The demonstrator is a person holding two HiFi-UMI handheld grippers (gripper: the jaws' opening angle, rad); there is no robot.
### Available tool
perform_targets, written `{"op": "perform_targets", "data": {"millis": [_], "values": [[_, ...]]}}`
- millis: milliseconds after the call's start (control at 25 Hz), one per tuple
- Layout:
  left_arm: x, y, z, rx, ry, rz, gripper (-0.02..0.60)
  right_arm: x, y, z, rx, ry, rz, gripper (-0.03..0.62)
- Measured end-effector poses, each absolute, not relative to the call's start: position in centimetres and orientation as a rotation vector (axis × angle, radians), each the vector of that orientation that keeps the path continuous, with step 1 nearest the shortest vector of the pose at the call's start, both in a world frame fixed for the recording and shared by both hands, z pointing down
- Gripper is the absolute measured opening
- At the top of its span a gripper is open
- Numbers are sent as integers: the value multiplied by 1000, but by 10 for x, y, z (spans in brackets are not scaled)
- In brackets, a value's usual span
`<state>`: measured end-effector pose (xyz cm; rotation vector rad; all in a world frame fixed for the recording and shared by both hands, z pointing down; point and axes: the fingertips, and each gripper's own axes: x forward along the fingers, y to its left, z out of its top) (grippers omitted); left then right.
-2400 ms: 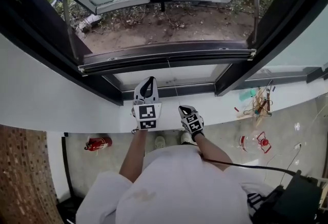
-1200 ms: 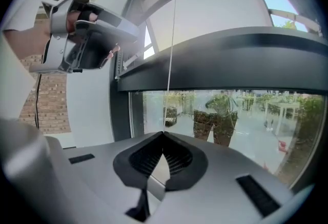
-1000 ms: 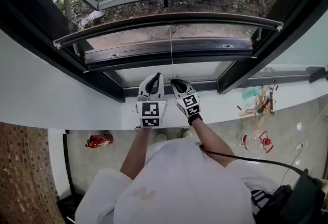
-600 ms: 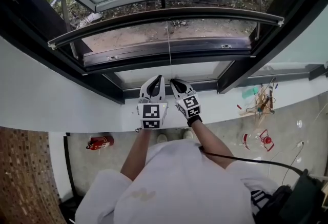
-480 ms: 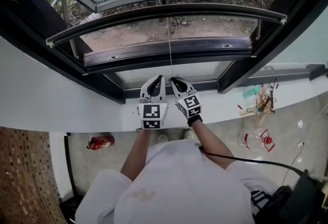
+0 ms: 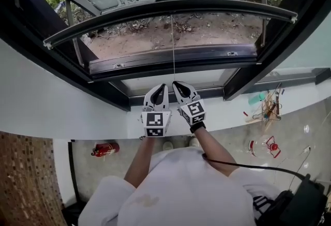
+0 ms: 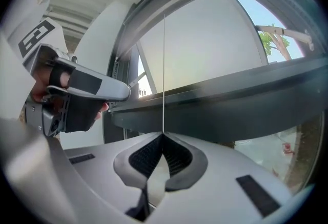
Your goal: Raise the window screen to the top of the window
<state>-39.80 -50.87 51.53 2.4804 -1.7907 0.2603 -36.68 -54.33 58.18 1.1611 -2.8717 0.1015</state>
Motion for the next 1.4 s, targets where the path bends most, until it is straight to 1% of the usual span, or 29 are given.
{"op": "perform_targets", "data": {"millis": [320, 640, 960, 1400], "values": [[-400, -515, 519, 2474, -1788, 257, 2, -364, -552, 567, 1187, -2936, 131, 2], [-397, -528, 515, 2481, -1796, 235, 2, -371, -558, 505, 1191, -3032, -43, 2], [-404, -542, 513, 2458, -1805, 191, 2, -371, -561, 470, 1198, -3084, -134, 2], [-417, -550, 470, 2493, -1849, 35, 2, -371, -562, 435, 1191, -3151, -226, 2]]}}
